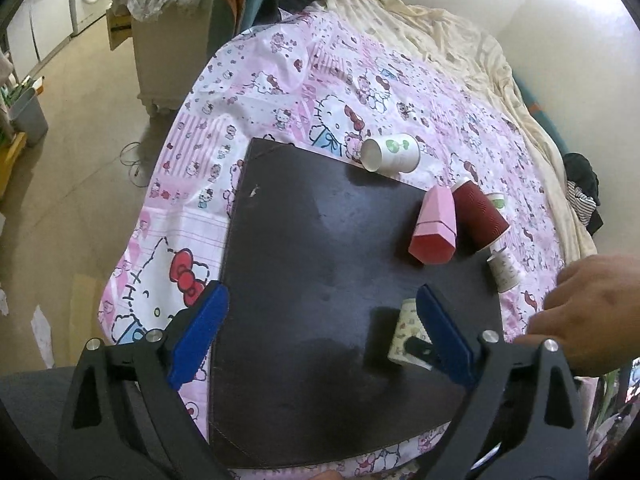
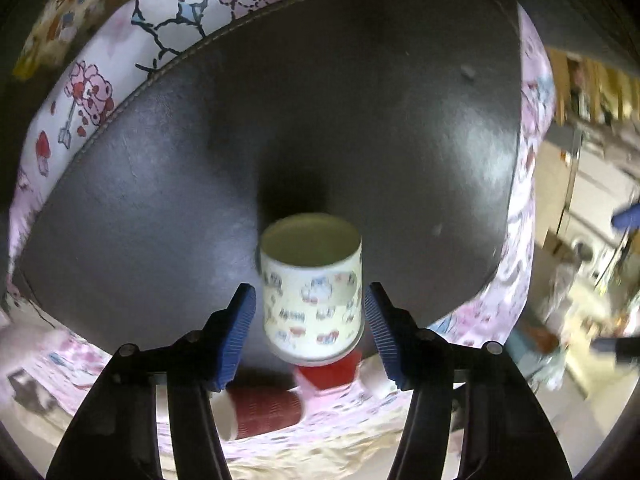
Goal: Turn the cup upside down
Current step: 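Roll the right tool to turn the held cup rim-down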
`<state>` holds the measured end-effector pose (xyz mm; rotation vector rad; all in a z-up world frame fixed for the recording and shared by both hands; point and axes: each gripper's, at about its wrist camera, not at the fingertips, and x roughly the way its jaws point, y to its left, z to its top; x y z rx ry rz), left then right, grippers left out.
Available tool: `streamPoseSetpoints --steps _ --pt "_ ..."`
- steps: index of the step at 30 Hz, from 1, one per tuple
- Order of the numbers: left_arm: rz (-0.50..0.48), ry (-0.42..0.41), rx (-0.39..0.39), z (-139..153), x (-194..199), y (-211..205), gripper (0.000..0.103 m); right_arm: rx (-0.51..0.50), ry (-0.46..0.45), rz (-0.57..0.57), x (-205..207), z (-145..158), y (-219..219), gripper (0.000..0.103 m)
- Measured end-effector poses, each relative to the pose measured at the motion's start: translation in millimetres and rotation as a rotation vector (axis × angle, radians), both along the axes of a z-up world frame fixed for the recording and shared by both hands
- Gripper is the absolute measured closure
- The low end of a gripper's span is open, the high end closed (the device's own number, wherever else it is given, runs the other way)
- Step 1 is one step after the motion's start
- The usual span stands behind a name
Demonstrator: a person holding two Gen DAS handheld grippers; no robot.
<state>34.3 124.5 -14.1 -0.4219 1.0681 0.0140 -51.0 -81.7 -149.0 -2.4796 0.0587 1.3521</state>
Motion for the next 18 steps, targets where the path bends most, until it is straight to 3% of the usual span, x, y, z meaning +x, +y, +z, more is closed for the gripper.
streamPoseSetpoints --steps 6,18 --pt "0.007 0.017 -0.019 -4.6 0.8 4.5 0.01 -0.007 0.013 0.032 2.1 -11.4 13.3 0.044" --pt "-0.001 0.031 -0.031 -8.7 2.7 -0.5 0.01 -0.003 0.03 -0.07 15.6 -19.2 22.4 0.043"
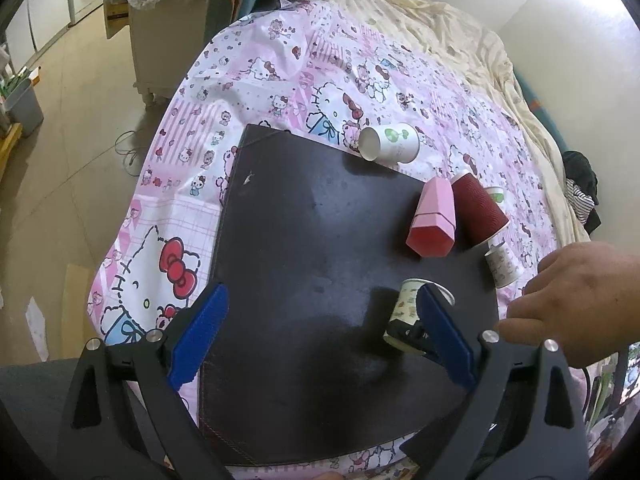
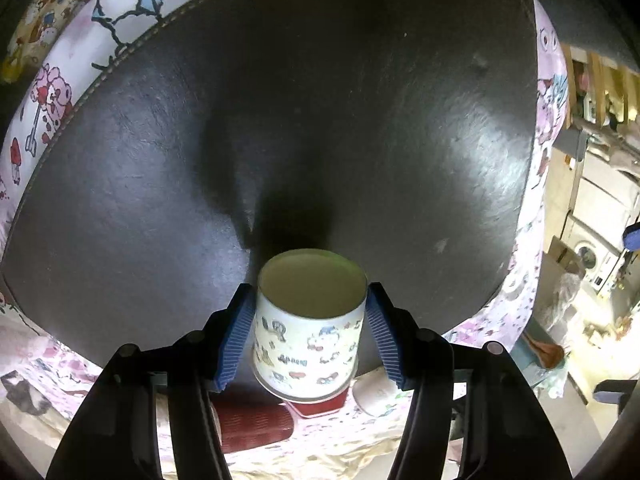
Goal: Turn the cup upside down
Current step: 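Roll the right tool to turn the held cup rim-down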
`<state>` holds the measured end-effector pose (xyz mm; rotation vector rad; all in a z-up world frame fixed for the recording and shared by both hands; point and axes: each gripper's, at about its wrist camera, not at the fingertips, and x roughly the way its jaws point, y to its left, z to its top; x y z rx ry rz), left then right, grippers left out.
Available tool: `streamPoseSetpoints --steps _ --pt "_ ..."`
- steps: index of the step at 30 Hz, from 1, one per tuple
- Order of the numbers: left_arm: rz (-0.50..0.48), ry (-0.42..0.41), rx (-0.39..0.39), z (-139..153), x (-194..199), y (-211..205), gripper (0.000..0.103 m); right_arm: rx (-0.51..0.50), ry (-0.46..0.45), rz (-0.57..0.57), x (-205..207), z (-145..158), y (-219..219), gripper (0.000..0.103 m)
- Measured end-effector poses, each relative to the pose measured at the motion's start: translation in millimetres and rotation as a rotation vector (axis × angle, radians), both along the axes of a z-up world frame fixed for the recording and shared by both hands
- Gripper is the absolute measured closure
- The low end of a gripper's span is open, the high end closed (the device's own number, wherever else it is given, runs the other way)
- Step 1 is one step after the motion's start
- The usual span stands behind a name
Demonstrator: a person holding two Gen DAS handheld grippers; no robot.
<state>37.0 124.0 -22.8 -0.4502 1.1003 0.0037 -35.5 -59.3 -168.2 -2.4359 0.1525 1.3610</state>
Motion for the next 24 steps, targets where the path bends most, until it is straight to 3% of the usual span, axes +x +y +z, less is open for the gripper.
streamPoseSetpoints --steps 10,24 --pt "0.004 0.006 0.003 -2.9 1.7 -0.4 0.01 0.047 0.061 -0.071 8.6 8.4 10.6 0.045" --pt "0.108 -0.023 -0.008 -1.8 -1.7 21.0 0.01 0.467 0.222 -0.532 41.3 62.2 33.5 0.045"
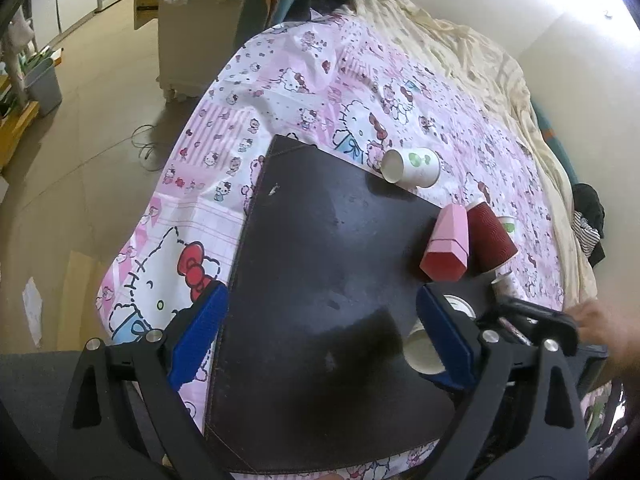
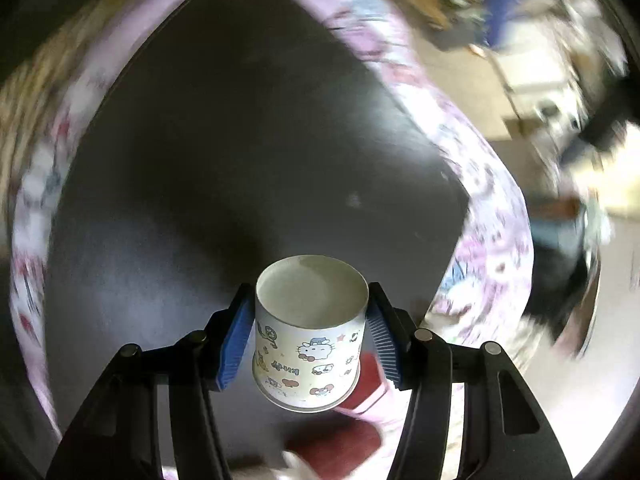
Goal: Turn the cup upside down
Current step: 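Roll the right tool to turn the held cup rim-down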
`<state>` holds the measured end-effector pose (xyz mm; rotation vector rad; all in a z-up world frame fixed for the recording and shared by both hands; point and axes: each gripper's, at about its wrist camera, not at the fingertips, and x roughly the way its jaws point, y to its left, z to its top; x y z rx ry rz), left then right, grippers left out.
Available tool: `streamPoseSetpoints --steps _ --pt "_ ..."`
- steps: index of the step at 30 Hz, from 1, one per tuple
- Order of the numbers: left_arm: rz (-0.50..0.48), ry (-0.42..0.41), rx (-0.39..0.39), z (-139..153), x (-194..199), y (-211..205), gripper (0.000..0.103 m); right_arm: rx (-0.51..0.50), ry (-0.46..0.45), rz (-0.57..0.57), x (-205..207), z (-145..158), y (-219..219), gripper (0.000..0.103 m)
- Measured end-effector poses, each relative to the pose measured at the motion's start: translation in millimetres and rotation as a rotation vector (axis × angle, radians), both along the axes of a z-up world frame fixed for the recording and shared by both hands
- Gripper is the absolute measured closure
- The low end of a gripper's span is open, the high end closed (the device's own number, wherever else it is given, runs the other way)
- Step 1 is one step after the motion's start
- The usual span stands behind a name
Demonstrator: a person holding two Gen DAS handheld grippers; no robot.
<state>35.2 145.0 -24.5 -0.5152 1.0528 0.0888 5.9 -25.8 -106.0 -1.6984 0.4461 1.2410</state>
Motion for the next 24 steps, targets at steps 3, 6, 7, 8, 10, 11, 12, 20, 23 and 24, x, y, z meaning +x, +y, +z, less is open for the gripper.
streamPoseSetpoints --steps 3,6,7,8,10,11,12,20,23,24 --pt "0.017 -0.024 0.027 4.0 -0.9 -0.3 0.01 0.079 0.043 -0.091 2.9 11.4 -2.2 0.045" --pt "0.017 -0.039 0.061 6.7 -0.9 -3.9 0.01 0.152 0.08 -0.16 8.1 20.3 -3.1 0.045" --pt "0.014 -0.039 0.068 6.4 -0.9 -5.6 0.01 0.245 0.128 -0.25 13.9 29.6 -5.7 0.045" --pt "0.009 -0.038 0.075 5.5 -0.7 -7.3 0.01 0.291 0.153 -0.294 15.8 34.0 -7.8 0.045" --pt "0.004 -0.032 0.083 3.3 -1.0 -9.5 0.01 0.371 0.195 -0.372 15.4 41.1 -16.3 0.045" --pt "0.002 -0.029 0.085 2.1 -1.0 -10.5 0.01 0.425 0.225 -0.419 17.9 44.1 -20.2 0.045" --pt "0.0 -0.025 0.086 1.0 -0.8 -11.4 0.01 0.425 0.225 -0.419 17.9 44.1 -20.2 0.045" --pt "-0.022 -0.011 0.123 -4.6 0.9 -24.0 0.01 0.765 0.426 -0.785 45.2 49.9 -59.9 0.045" --pt "-0.023 -0.008 0.134 -6.8 0.5 -26.8 0.01 0.94 0.518 -0.975 61.0 46.3 -89.6 0.045" --pt "-0.026 -0.006 0.135 -7.5 0.3 -28.0 0.01 0.971 0.497 -1.02 63.4 44.1 -95.1 0.045"
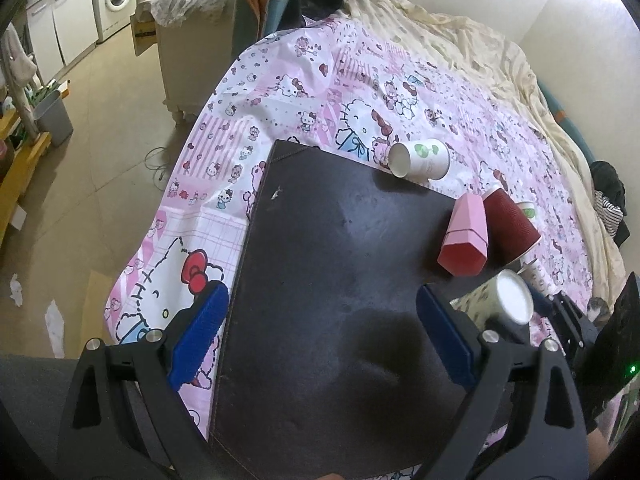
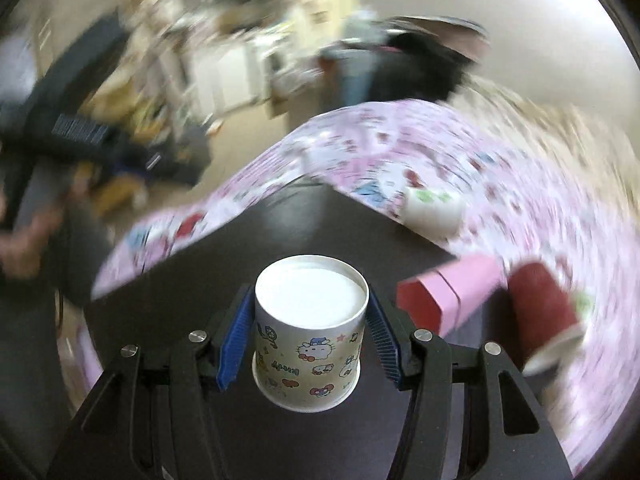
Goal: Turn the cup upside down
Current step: 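Roll the right tool to turn the held cup rim-down, then lower the inverted cup onto the board and open the right tool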
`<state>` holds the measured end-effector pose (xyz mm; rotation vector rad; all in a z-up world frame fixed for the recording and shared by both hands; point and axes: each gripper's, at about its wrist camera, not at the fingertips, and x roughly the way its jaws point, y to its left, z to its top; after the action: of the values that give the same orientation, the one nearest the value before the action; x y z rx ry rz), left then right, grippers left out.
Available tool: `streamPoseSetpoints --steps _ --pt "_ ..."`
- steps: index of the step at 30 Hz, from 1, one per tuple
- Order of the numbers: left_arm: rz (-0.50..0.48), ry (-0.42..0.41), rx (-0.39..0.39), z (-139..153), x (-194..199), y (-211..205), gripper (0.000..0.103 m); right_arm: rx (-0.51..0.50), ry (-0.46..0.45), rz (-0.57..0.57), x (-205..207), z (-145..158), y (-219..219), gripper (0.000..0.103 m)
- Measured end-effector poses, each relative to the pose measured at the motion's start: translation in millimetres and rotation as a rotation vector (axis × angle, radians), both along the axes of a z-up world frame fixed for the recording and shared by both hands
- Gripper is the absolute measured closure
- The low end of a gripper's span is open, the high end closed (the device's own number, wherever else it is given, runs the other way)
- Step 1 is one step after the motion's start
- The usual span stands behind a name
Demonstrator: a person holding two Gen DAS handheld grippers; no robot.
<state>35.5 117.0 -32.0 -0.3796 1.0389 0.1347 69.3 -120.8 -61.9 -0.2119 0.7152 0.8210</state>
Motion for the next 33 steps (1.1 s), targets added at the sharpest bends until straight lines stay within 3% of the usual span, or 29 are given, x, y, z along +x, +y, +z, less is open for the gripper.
streamPoseSetpoints --steps 3,8,18,27,29,31,33 --pt "-0.011 0.006 -0.002 -2.6 0.4 -4.3 0.01 -0.003 -0.031 -0.074 2.0 -0.2 -6.0 0.045" --pt "-0.038 0.008 0.005 -4.3 2.6 -13.3 0.01 0.004 -0.001 -0.174 8.1 -18.7 -10.0 0.045" --pt "-0.075 0.001 0.113 -5.3 2.8 -26.3 0.01 -0.054 0.052 -0.175 4.7 -45.3 -9.2 0.045" --pt "-0.119 -0.063 0.141 1.7 -1.6 -41.3 0.01 -0.068 0.113 -0.138 -5.0 -47.9 -5.4 0.043" --pt "-0.123 -0.092 0.15 6.9 -3.3 -43.5 0.01 -0.047 0.141 -0.129 -6.4 -42.0 -7.0 0.037" --pt "-0.125 -0.117 0.148 10.9 -5.0 -45.3 0.01 -0.028 0.127 -0.142 -10.7 -31.3 -9.8 0.015" --pt "-0.126 -0.146 0.149 15.5 -8.5 -47.6 0.01 -0.013 0.11 -0.159 -13.5 -23.9 -13.4 0.011"
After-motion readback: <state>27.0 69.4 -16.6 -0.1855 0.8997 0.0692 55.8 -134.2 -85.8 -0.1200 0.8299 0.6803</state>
